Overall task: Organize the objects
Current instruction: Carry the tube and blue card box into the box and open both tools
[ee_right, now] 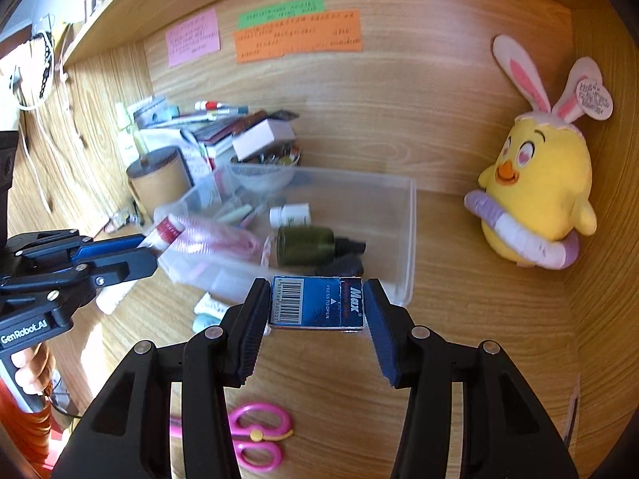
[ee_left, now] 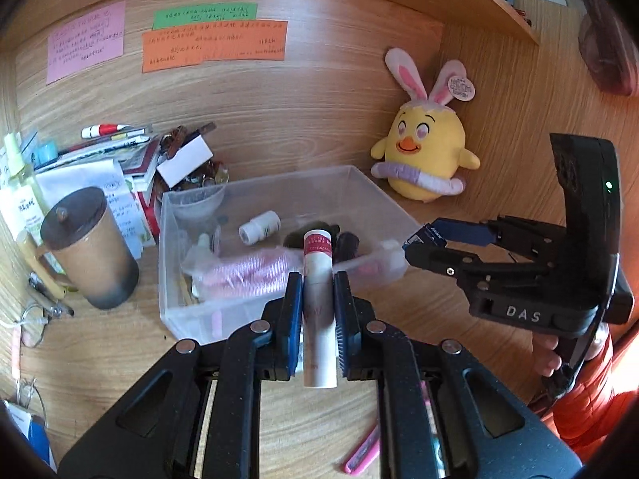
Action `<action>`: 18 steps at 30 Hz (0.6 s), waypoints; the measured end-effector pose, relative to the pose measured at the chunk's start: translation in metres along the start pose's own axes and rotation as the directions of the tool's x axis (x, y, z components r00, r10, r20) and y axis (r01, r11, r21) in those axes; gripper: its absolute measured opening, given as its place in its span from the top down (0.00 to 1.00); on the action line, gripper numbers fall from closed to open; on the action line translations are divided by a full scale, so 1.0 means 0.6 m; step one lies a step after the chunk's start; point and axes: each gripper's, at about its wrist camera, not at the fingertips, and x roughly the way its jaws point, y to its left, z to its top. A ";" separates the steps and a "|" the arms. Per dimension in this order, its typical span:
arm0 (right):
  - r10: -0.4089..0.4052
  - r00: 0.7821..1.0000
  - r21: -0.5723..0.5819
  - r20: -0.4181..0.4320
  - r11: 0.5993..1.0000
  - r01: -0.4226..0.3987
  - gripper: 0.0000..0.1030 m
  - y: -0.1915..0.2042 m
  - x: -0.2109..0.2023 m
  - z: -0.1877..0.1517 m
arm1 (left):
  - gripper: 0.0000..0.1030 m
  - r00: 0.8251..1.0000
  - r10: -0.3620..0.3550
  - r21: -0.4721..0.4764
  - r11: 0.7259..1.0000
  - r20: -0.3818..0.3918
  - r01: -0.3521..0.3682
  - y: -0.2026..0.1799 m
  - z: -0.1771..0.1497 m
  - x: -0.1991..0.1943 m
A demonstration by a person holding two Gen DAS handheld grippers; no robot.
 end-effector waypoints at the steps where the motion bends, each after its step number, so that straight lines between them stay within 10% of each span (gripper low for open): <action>1: -0.002 1.000 0.004 0.006 1.000 0.002 0.57 -0.002 0.002 0.006 | 0.86 1.000 -0.005 0.001 1.000 -0.003 0.005 0.001 0.008 0.005; 18: -0.026 0.997 0.008 -0.077 1.000 0.027 0.57 -0.015 0.102 0.040 | 0.86 0.990 -0.036 -0.065 0.998 -0.133 0.028 0.031 0.057 0.123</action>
